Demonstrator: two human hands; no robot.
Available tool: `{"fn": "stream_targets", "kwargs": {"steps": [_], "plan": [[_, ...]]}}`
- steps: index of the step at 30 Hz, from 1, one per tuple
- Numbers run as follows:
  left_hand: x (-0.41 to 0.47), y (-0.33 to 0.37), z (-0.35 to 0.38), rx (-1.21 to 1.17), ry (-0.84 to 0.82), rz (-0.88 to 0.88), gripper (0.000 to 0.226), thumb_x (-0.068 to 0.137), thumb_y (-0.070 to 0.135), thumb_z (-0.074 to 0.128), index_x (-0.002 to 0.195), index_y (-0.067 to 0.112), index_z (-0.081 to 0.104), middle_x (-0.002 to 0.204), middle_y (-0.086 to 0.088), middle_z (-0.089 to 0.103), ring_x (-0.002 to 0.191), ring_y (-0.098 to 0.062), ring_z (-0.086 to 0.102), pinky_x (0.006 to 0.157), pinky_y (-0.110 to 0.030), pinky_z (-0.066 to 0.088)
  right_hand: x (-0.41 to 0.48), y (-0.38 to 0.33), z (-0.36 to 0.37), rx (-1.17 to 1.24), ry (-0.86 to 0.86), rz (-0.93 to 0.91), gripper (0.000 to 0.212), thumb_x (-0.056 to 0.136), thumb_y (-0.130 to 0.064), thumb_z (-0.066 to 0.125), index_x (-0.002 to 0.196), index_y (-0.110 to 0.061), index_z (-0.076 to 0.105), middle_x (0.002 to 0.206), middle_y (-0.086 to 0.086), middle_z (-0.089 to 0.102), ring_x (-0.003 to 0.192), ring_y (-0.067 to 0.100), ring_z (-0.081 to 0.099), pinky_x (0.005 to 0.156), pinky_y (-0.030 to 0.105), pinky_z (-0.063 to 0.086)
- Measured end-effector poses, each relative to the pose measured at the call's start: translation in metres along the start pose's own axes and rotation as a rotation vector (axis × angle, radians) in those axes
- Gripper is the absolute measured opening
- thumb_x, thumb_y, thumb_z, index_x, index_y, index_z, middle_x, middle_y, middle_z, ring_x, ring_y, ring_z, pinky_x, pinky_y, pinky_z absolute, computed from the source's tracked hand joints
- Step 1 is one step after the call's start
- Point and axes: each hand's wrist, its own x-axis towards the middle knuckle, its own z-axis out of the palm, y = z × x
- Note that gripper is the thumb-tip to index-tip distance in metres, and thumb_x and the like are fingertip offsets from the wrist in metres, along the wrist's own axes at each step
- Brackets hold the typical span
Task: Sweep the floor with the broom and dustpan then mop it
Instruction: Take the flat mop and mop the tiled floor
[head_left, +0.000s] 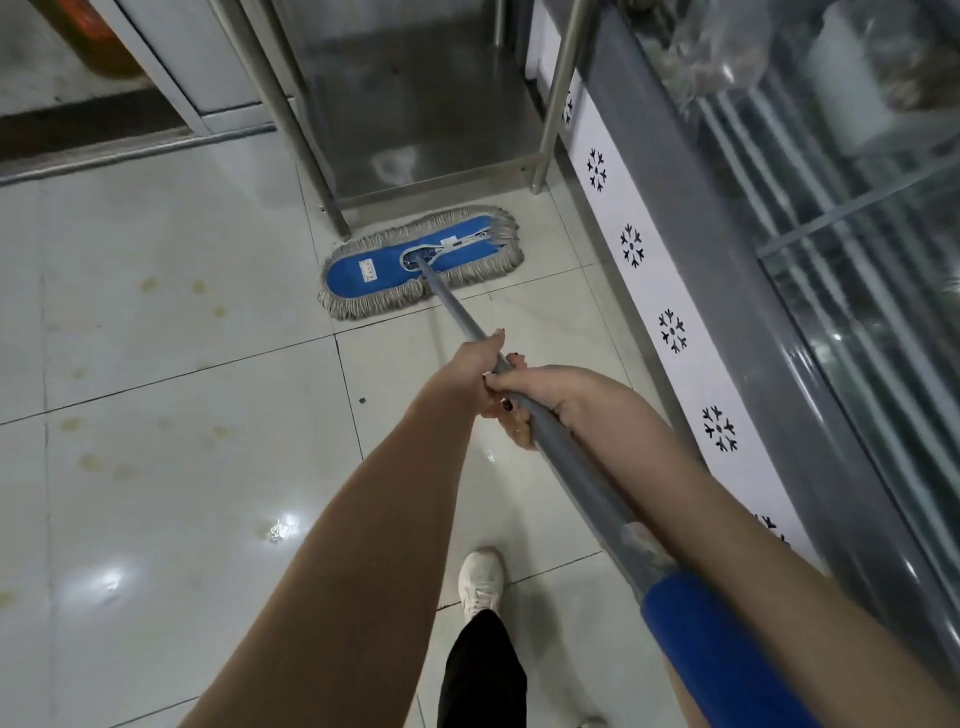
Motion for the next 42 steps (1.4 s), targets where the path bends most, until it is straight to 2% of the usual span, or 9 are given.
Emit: {"fn": "stream_targets", "kwargs": {"steps": [7, 11, 14, 21, 27, 32, 35, 38, 42], "plan": [[0.003, 0.008, -0.004, -0.014, 0.044, 0.024, 0.034, 0.097, 0.035, 0.049, 0.077, 0.008, 0.043, 0.061, 0.0, 0.053, 0.048, -0.014, 0.05, 0.049, -0.023, 0.037, -0.003, -0.007, 0.006, 0.179, -0.054, 0.029, 0.038, 0.1, -0.028, 0.047, 0.067, -0.01, 0.039, 0.028, 0.001, 0.038, 0.017, 0.004, 0.034, 0.024, 0.009, 0.03], [-0.005, -0.012, -0.005, 0.024, 0.074, 0.086, 0.029, 0.099, 0.028, 0.047, 0.078, 0.008, 0.04, 0.049, -0.001, 0.056, 0.034, -0.012, 0.051, 0.053, -0.02, 0.043, -0.012, 0.019, 0.011, 0.208, -0.067, 0.006, 0.041, 0.099, -0.03, 0.048, 0.065, -0.012, 0.037, 0.029, 0.0, 0.036, 0.017, 0.005, 0.034, 0.025, 0.008, 0.03], [-0.014, -0.034, -0.005, 0.097, 0.057, 0.109, 0.028, 0.099, 0.028, 0.045, 0.079, 0.01, 0.039, 0.033, 0.002, 0.054, 0.051, -0.014, 0.051, 0.068, -0.024, 0.039, -0.025, 0.042, 0.009, 0.266, -0.093, 0.026, 0.043, 0.098, -0.033, 0.049, 0.063, -0.012, 0.036, 0.031, 0.0, 0.036, 0.017, 0.005, 0.034, 0.025, 0.009, 0.03], [-0.051, -0.124, -0.002, 0.152, -0.011, 0.12, 0.025, 0.101, 0.027, 0.041, 0.083, 0.009, 0.041, 0.037, 0.002, 0.056, 0.049, -0.014, 0.054, 0.057, -0.024, 0.042, -0.064, 0.131, 0.002, 0.276, -0.097, 0.023, 0.044, 0.099, -0.033, 0.047, 0.062, -0.011, 0.037, 0.029, 0.0, 0.036, 0.018, 0.005, 0.035, 0.025, 0.009, 0.029], [-0.084, -0.227, 0.008, 0.155, -0.033, 0.123, 0.02, 0.101, 0.027, 0.041, 0.106, 0.007, 0.04, 0.038, 0.001, 0.056, 0.037, -0.013, 0.055, 0.052, -0.024, 0.045, -0.103, 0.233, -0.008, 0.222, -0.086, 0.012, 0.042, 0.1, -0.031, 0.046, 0.064, -0.011, 0.038, 0.029, 0.0, 0.037, 0.018, 0.005, 0.035, 0.026, 0.008, 0.029], [-0.109, -0.323, 0.019, 0.173, -0.039, 0.084, 0.019, 0.101, 0.027, 0.041, 0.097, 0.008, 0.041, 0.036, 0.0, 0.057, 0.029, -0.011, 0.055, 0.048, -0.025, 0.049, -0.136, 0.328, -0.023, 0.182, -0.067, 0.002, 0.037, 0.1, -0.029, 0.047, 0.068, -0.011, 0.039, 0.042, 0.003, 0.04, 0.019, 0.005, 0.035, 0.027, 0.009, 0.031], [-0.122, -0.364, 0.026, 0.149, -0.042, 0.062, 0.02, 0.1, 0.028, 0.042, 0.095, 0.009, 0.041, 0.036, 0.0, 0.056, 0.032, -0.012, 0.055, 0.055, -0.029, 0.048, -0.15, 0.369, -0.031, 0.176, -0.058, 0.033, 0.038, 0.098, -0.032, 0.049, 0.067, -0.011, 0.042, 0.049, 0.002, 0.04, 0.02, 0.004, 0.036, 0.027, 0.009, 0.032], [-0.133, -0.39, 0.03, 0.141, -0.034, 0.063, 0.02, 0.1, 0.028, 0.041, 0.095, 0.009, 0.041, 0.039, -0.001, 0.058, 0.042, -0.014, 0.056, 0.048, -0.025, 0.049, -0.16, 0.392, -0.035, 0.159, -0.066, 0.054, 0.041, 0.098, -0.034, 0.049, 0.066, -0.01, 0.042, 0.036, 0.001, 0.042, 0.02, 0.004, 0.036, 0.026, 0.009, 0.032], [-0.133, -0.397, 0.026, 0.086, -0.041, 0.075, 0.02, 0.1, 0.026, 0.042, 0.106, 0.006, 0.04, 0.064, -0.006, 0.055, 0.052, -0.013, 0.055, 0.037, -0.017, 0.047, -0.158, 0.399, -0.03, 0.186, -0.054, 0.091, 0.043, 0.097, -0.038, 0.049, 0.066, -0.009, 0.041, 0.032, 0.002, 0.042, 0.019, 0.005, 0.037, 0.025, 0.009, 0.031]]}}
